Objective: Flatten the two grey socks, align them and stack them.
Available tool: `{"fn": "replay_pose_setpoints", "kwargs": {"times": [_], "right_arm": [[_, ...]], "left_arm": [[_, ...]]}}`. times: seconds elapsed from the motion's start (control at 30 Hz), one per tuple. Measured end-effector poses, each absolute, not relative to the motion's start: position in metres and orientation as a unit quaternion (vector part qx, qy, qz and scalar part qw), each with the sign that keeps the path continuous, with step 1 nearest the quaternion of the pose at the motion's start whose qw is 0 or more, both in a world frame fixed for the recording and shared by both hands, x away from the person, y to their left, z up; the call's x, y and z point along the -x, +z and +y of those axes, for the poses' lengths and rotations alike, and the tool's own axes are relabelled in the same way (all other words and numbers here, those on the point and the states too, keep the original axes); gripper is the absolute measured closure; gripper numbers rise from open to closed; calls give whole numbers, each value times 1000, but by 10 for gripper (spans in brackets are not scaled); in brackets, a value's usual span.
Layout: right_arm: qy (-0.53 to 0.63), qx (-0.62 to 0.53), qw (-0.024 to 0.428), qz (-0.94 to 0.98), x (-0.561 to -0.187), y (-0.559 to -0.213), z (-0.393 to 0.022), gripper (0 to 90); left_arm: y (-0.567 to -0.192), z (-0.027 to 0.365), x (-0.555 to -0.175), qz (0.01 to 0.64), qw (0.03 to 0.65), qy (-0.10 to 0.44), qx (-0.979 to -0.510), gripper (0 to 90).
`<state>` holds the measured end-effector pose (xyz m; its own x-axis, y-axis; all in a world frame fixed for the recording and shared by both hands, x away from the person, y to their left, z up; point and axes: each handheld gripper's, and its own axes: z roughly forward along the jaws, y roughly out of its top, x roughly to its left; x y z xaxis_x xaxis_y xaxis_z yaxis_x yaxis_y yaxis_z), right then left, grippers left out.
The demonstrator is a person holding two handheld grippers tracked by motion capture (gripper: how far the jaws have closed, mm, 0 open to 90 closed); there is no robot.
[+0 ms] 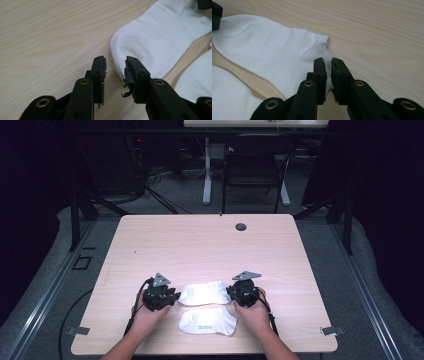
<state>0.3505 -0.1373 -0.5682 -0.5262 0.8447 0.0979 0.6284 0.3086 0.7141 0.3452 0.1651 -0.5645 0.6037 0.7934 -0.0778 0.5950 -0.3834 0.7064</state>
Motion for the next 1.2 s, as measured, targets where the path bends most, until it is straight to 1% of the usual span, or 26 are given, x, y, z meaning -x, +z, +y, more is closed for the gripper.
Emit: {"fn": "replay_pose_setpoints", "kwargs": {"times": [0.13, 0.17, 0.2, 0.23, 0.27, 0.43, 0.57, 0.73, 1.03, 1.2], "right_arm": [[364, -458, 157, 795, -351, -561, -140, 788], [368, -459, 154, 794, -352, -559, -142, 778], [368, -460, 146, 795, -355, -557, -144, 744], [368, -460, 146, 795, -355, -557, -144, 744], [362, -464, 134, 797, -357, -557, -144, 728], [364, -469, 133, 793, -362, -559, -146, 681], [360, -471, 130, 795, -365, -560, -146, 666], [368, -481, 121, 787, -368, -561, -149, 659], [372, -485, 112, 784, -368, -564, -151, 652], [367, -488, 105, 785, -370, -568, -151, 633]], "left_arm": [[-562, 168, -350, 430, 366, 138, -813, 655], [-561, 170, -352, 428, 365, 132, -816, 645], [-561, 170, -354, 432, 368, 125, -814, 627], [-562, 170, -355, 436, 370, 121, -812, 627], [-563, 171, -357, 437, 371, 117, -811, 624], [-565, 173, -360, 442, 378, 111, -806, 602], [-566, 171, -361, 432, 377, 116, -811, 573], [-570, 170, -363, 432, 376, 112, -812, 570], [-572, 168, -362, 435, 387, 106, -806, 606], [-574, 168, -363, 432, 380, 107, -811, 628]]}}
